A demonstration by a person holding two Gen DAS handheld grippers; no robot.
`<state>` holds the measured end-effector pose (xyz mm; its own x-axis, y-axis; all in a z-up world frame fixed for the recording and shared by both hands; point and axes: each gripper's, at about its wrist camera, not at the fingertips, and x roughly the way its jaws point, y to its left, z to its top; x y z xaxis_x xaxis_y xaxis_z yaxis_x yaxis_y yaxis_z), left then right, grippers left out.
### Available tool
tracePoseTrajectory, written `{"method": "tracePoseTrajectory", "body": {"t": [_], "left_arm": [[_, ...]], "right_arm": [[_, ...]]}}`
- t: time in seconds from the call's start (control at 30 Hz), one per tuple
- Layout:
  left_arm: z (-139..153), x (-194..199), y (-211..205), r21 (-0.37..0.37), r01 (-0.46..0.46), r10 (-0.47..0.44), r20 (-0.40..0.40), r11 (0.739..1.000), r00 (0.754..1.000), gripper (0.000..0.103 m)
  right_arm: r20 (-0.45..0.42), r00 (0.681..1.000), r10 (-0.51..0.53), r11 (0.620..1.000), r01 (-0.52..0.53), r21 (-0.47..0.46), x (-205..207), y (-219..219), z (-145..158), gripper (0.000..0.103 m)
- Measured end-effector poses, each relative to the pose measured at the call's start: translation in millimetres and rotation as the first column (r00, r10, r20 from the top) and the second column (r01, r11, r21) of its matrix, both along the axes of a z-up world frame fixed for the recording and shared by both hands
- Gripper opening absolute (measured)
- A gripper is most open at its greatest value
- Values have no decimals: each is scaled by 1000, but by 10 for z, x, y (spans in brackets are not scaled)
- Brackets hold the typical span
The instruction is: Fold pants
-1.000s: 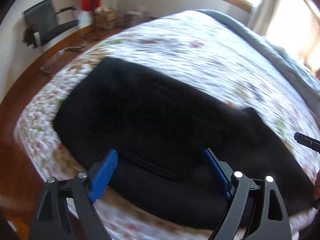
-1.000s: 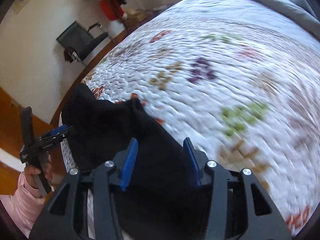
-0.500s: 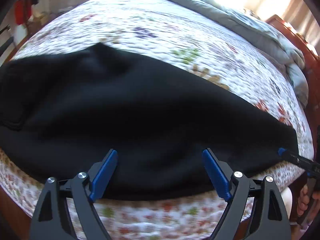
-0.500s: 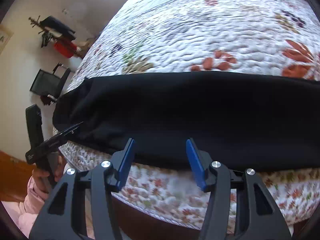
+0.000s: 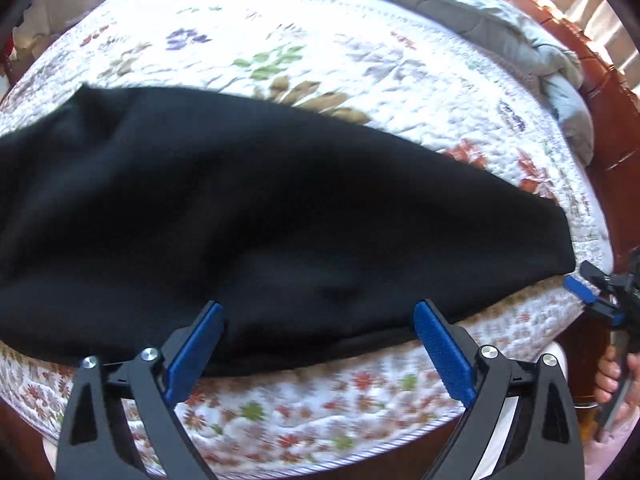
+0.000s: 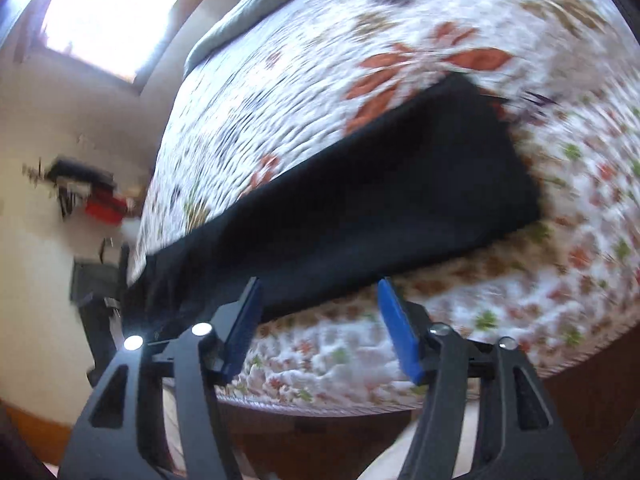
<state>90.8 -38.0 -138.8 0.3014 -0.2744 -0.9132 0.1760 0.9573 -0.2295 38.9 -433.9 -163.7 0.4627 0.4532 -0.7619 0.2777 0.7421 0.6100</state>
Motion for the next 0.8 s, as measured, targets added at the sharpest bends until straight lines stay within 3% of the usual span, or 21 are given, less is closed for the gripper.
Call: {"method": "tracePoseTrajectory", "body": {"t": [0.1,0.2,0.3,0.47,0.53,0.57,0.6,0.67,0.8], "left_arm": [[-11,34,-105,38,8,-9,15,999,1000,95],[-180,126,-174,49,15,-13,-53,999,998,96],[-225,99,-257,108,45,-42,-32,993,999,96],[-175,30,-169,64,5,-4,-29,998,1000,97],[-179,16,-118,39,-22,23,-35,999,999,97],[-174,22,-105,33,-29,30,-37,999,999,97],[-166,19,-104,28,-36,37,-39,999,999,97],[-147,22,-108,21,-43,43,-37,999,998,97],[-35,7,-46,-50,-78,78,2,996,997,97]], "right_arm": [[-28,996,-89,996,90,6,-116,-262,-97,63],[-43,992,-122,992,124,26,-154,-429,-248,63],[-20,989,-145,988,146,58,-126,-575,-383,63],[49,984,-171,982,166,85,-4,-704,-531,62],[77,982,-171,982,164,89,50,-695,-552,42],[87,983,-163,983,154,100,93,-682,-562,17],[88,982,-167,980,155,125,120,-687,-568,10],[137,977,-164,977,142,162,155,-723,-429,9],[297,949,-108,992,85,90,176,-760,193,8]]}}
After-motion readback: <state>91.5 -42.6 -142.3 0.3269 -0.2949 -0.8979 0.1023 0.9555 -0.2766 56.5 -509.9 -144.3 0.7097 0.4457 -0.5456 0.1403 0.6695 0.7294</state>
